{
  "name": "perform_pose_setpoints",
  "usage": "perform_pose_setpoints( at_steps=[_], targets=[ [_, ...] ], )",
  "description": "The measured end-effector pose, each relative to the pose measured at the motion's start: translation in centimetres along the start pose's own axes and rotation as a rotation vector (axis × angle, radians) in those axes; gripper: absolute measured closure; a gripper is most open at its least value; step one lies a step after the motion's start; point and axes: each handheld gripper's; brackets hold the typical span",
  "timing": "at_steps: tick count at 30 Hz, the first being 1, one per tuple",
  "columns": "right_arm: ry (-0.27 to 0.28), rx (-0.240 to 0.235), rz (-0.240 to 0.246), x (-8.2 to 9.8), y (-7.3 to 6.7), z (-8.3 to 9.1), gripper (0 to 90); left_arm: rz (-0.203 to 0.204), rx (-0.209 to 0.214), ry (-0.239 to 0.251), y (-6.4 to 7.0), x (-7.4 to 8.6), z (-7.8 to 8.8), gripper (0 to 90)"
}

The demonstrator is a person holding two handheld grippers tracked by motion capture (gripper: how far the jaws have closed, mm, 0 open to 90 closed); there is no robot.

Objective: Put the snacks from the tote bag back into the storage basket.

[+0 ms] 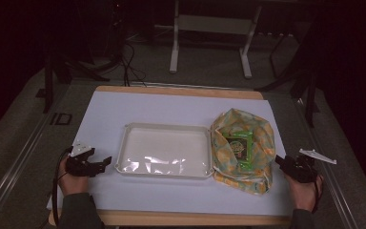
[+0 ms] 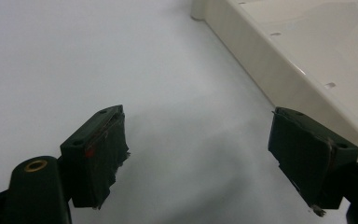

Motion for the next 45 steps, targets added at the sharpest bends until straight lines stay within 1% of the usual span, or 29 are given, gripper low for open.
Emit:
perform_pose_setpoints(
  at_steps=[1,4,8,10,15,17,20,25,28,29,33,38,41,43,45],
  targets=[
    [0.002,-0.004,0.000,-0.1,0.0,0.2,55.1,-0.003,-0.001,-0.001,0.0,0.0,0.0,19.9],
    [-0.002,-0.008,0.019,-0.6,-0.1,0.5,55.7,-0.011,-0.005,-0.009,0.1,-0.1,-0.1,20.1],
    [0.007,-0.016,0.038,-1.3,-0.6,1.1,55.6,-0.010,-0.007,-0.007,0.1,-0.1,-0.1,20.1],
    [0.010,-0.023,0.057,-1.7,-0.9,1.3,55.7,-0.013,-0.007,-0.009,0.2,-0.1,-0.1,20.1],
    [0.005,-0.026,0.090,-2.4,-1.5,1.6,55.7,-0.017,-0.006,-0.010,0.2,-0.1,-0.1,20.4],
    [0.002,-0.031,0.096,-2.6,-1.7,1.7,56.0,-0.018,-0.006,-0.011,0.2,-0.1,-0.1,20.6],
    [-0.007,-0.061,0.093,-2.9,-1.9,1.7,57.4,-0.018,-0.008,-0.011,0.2,-0.1,-0.1,20.6],
    [-0.017,-0.079,0.108,-3.3,-2.6,1.8,57.5,-0.021,-0.012,-0.015,0.2,-0.1,-0.1,20.5],
    [-0.020,-0.090,0.125,-3.6,-3.2,1.8,56.7,-0.021,-0.010,-0.015,0.2,-0.1,-0.1,20.6],
    [-0.020,-0.090,0.125,-3.6,-3.2,1.8,56.7,-0.021,-0.010,-0.015,0.2,-0.1,-0.1,20.6],
    [-0.032,-0.110,0.134,-3.8,-4.1,1.5,55.9,-0.020,-0.009,-0.016,0.2,-0.1,-0.1,20.6],
    [-0.050,-0.122,0.151,-3.9,-5.0,1.1,55.3,-0.020,-0.008,-0.020,0.2,-0.1,-0.1,20.6],
    [-0.071,-0.143,0.153,-4.1,-5.4,0.8,54.3,-0.020,-0.007,-0.021,0.2,-0.1,-0.2,20.6],
    [-0.082,-0.144,0.165,-4.2,-5.7,0.6,54.2,-0.019,-0.008,-0.022,0.2,-0.1,-0.2,20.5],
    [-0.095,-0.150,0.165,-4.2,-6.0,0.4,54.2,-0.018,-0.008,-0.021,0.2,-0.1,-0.2,20.6]
  ],
)
Point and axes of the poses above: each handheld gripper's, and its own axes: z roughly backward along the jaws, x roughly out of its underside, y roughly to its right, and after that the axes turned 15 degrees about -z, right-handed
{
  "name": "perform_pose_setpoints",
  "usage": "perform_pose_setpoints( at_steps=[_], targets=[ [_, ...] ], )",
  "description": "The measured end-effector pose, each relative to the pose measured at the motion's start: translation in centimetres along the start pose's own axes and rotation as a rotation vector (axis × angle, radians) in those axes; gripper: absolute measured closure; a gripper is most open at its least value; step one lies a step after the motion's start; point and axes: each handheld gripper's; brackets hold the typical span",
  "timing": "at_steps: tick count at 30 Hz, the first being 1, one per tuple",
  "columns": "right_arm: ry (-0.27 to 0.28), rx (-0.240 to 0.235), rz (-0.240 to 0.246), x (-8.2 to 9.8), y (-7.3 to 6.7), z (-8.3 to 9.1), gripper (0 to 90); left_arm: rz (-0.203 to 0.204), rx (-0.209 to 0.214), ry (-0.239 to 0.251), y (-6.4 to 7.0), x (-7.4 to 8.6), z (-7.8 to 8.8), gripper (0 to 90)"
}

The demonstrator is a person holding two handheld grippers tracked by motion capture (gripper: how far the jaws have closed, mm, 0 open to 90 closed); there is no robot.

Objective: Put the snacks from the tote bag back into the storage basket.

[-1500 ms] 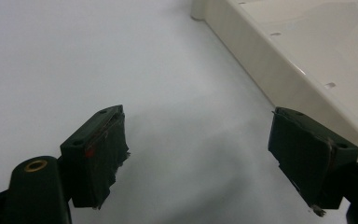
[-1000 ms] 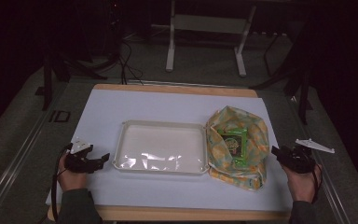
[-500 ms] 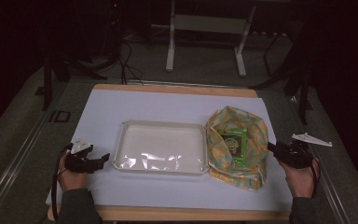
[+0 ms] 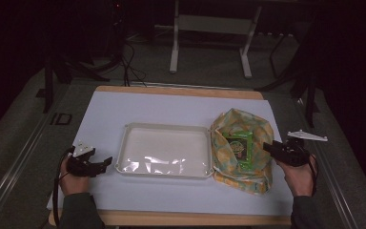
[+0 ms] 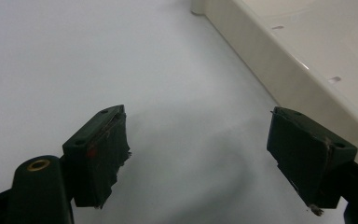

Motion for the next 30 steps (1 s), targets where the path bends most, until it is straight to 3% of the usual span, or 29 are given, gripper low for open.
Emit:
perform_pose_setpoints(
  at_steps=[30],
  targets=[
    [-0.119,-0.014,-0.016,-0.2,-1.3,-3.1,52.9,-0.005,-0.002,-0.010,0.0,0.0,-0.1,20.6]
  ],
)
Point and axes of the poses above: each handheld gripper's, and its own axes: z roughly backward along the jaws, x roughly out of its underside, y roughly to its right, and after that the axes turned 15 degrees about -z, right-handed
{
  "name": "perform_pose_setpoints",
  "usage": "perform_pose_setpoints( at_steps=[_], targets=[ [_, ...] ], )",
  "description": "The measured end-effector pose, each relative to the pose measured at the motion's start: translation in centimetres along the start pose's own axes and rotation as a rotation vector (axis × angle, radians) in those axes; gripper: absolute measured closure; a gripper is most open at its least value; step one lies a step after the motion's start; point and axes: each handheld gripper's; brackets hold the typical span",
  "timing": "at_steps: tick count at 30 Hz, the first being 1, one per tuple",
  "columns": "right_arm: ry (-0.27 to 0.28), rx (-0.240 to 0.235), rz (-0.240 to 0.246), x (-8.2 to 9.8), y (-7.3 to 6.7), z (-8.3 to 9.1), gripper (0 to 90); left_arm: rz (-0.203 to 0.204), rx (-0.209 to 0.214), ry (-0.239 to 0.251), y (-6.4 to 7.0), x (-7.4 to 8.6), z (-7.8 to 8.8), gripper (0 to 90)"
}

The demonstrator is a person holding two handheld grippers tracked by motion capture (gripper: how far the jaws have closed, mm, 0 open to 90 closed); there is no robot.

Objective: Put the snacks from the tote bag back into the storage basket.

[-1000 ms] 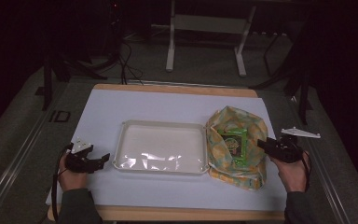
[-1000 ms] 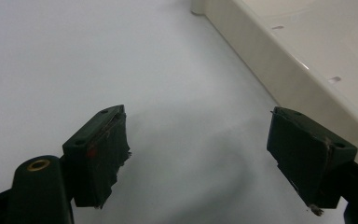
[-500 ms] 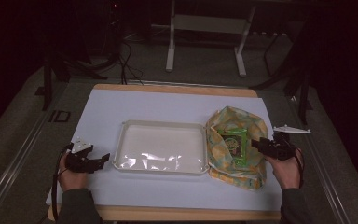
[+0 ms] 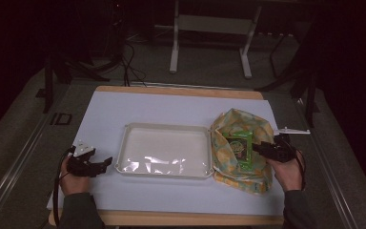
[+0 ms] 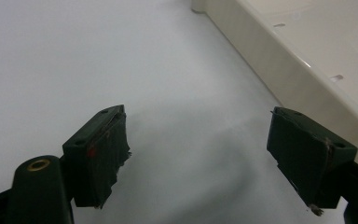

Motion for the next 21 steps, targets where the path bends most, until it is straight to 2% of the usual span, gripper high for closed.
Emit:
perform_pose_setpoints(
  at_steps=[21],
  targets=[
    [-0.056,-0.003,-0.034,-0.1,-0.2,-1.4,51.5,-0.002,0.001,-0.001,0.0,0.0,0.0,20.6]
  ],
)
Point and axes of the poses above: each handheld gripper's, and its own axes: z roughly backward along the jaws, x roughly out of its underside, y roughly to its right, and after that the axes turned 15 degrees about -z, right-handed
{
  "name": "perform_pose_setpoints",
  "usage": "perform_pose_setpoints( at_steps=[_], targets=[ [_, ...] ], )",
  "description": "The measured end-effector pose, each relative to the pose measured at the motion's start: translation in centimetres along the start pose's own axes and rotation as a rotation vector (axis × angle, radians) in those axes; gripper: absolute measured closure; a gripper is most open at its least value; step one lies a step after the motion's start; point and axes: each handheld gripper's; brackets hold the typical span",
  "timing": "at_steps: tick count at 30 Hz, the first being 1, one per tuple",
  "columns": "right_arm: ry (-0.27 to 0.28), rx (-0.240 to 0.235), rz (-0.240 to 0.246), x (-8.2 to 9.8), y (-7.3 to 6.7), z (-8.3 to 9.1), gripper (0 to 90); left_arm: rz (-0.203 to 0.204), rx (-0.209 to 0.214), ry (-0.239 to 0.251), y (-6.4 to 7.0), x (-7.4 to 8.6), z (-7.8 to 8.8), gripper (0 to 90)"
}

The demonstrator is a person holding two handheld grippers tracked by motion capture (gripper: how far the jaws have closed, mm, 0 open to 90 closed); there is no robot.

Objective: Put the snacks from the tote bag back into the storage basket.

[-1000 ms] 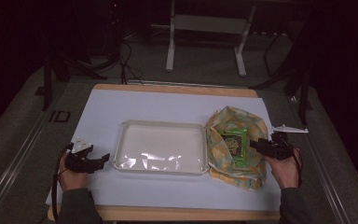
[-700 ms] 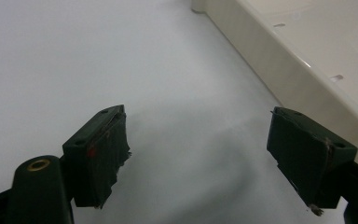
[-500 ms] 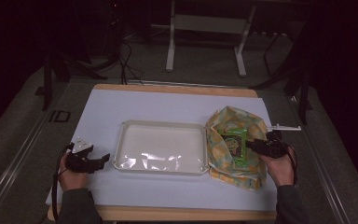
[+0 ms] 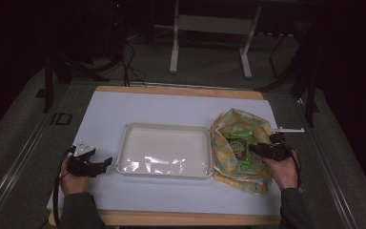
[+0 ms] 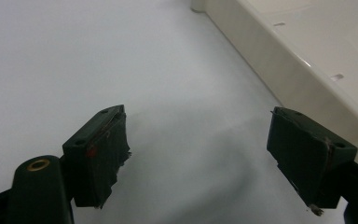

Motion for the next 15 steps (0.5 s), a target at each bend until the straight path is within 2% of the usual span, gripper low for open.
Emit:
perform_pose_setpoints(
  at_steps=[5,15],
  targets=[
    [-0.025,-0.004,-0.013,-0.05,-0.08,-0.50,51.2,0.000,-0.001,0.000,0.01,0.00,-0.01,20.6],
    [-0.040,-0.014,-0.027,0.11,-0.15,-1.13,50.2,-0.001,-0.001,-0.001,0.01,-0.01,-0.02,20.5]
  ],
)
Point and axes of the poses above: each handheld gripper's, and its own axes: z roughly backward along the jaws, x roughly out of its underside, y roughly to its right, and after that the axes turned 15 degrees about -z, right-handed
